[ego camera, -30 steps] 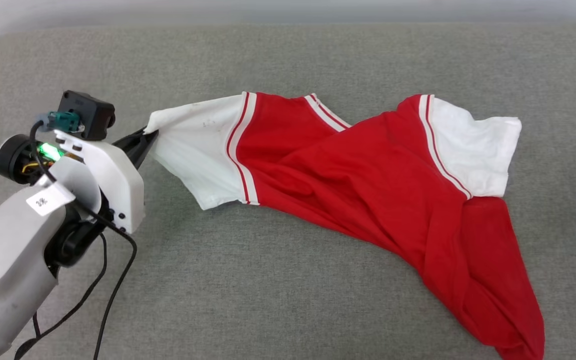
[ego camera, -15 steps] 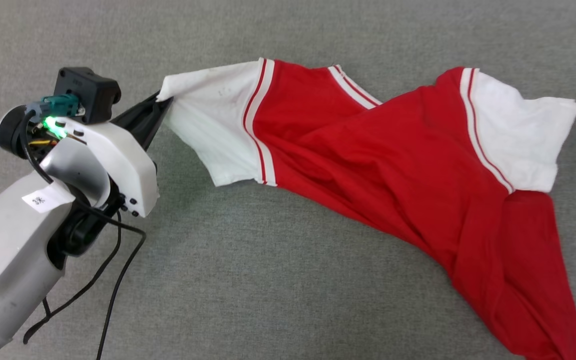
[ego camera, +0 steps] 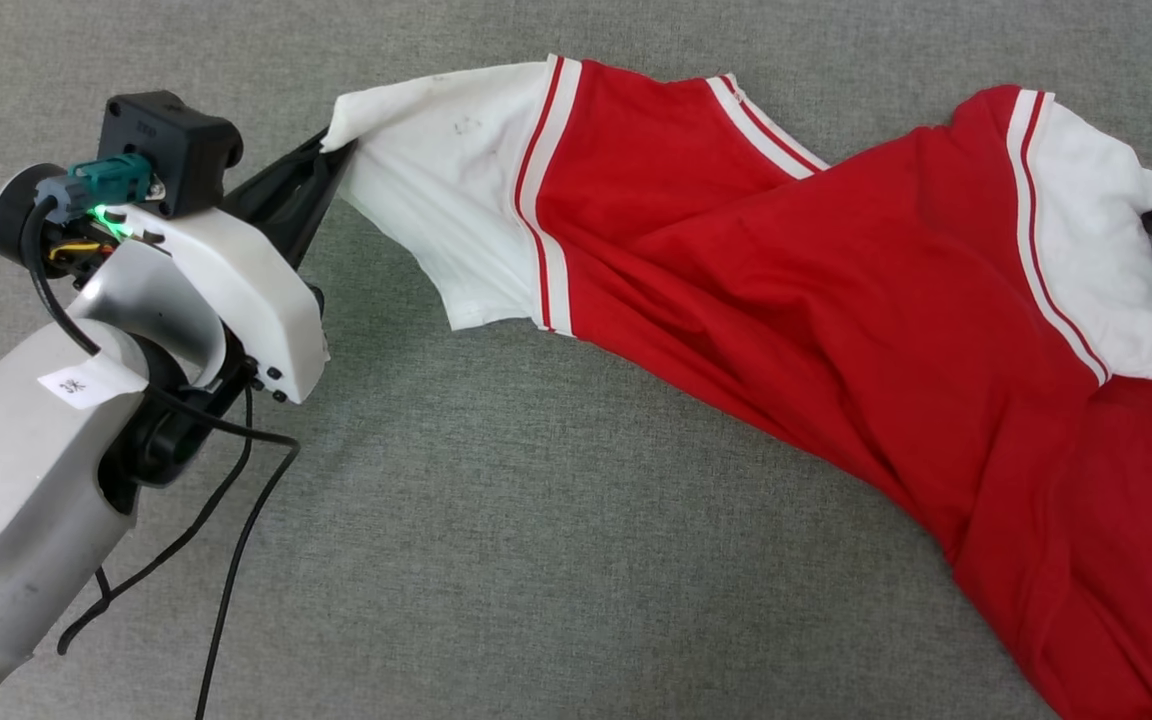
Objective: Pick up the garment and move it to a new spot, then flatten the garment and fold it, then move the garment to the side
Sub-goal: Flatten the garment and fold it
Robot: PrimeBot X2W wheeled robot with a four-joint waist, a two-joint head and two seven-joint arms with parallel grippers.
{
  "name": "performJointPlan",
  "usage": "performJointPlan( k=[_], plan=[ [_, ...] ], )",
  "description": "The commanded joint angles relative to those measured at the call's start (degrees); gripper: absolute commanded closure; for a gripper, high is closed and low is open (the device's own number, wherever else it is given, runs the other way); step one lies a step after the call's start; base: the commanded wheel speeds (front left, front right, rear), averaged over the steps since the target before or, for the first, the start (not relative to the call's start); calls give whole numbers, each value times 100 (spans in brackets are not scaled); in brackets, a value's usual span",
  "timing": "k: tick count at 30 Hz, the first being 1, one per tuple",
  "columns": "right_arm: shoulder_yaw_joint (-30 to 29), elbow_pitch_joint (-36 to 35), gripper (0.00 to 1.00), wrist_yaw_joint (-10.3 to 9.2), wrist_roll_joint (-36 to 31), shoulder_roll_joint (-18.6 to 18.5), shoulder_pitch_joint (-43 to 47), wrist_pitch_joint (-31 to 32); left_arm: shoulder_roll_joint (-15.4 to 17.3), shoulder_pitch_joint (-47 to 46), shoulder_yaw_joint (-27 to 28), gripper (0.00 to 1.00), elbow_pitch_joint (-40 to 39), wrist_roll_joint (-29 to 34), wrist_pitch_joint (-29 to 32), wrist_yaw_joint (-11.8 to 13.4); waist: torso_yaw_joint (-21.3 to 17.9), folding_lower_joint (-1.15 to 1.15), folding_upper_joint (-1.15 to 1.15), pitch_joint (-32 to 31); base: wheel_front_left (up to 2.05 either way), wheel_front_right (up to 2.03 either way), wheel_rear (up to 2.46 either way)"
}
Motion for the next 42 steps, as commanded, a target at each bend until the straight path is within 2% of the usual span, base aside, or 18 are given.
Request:
performJointPlan(
  k=[1, 2, 3, 4, 5, 9, 16, 20, 27, 36, 42],
  plan=[
    [311, 322, 0, 0, 57, 180, 426, 91, 6, -53, 25, 100, 12, 20, -29, 32, -2, 0, 0, 5, 0, 0, 0],
    [355, 360, 0, 0, 108, 200, 443, 44, 3, -47, 26, 100, 20, 15, -34, 34, -6, 0, 0, 6, 0, 0, 0],
    [392, 376, 15, 0, 138, 210, 430, -54, 4, -42, 29, 100, 32, 7, -42, 37, -16, 0, 0, 6, 0, 0, 0],
    [421, 380, 74, 0, 158, 213, 401, -158, 3, -33, 27, 100, 47, 2, -54, 39, -28, 0, 0, -1, 0, 0, 0],
    [440, 380, 100, 0, 178, 213, 359, -264, 4, -20, 24, 100, 65, -4, -62, 39, -43, 0, 0, -18, 0, 0, 0],
    [391, 329, 100, -1, 274, 176, 136, -853, -26, 42, -6, 100, 148, -12, -104, 23, -105, 0, 0, -170, 0, 0, 0],
    [461, 28, 100, -2, 313, -100, -16, -2061, -72, 129, 15, 100, 270, 35, -338, 47, -229, 0, 0, -685, 0, 0, 0],
    [496, -224, 100, -2, 415, -217, 54, -2609, 1, 129, 98, 100, 202, 108, -520, 148, -349, 0, 0, -1052, 0, 0, 0],
    [198, -773, 100, -3, 314, -427, 127, -3357, 159, -68, 302, 100, -122, 263, -748, 341, -511, 0, 0, -1580, 0, 0, 0],
    [-590, -1473, 100, -3, -21, -385, 1, -3563, 270, -647, 559, 100, -478, 506, -804, 468, -646, 0, 0, -2084, 0, 0, 0],
    [-910, -1786, 100, -3, -209, -225, -215, -3408, 156, -1219, 607, 100, -503, 652, -702, 389, -711, 0, 0, -2259, 0, 0, 0]
  ],
)
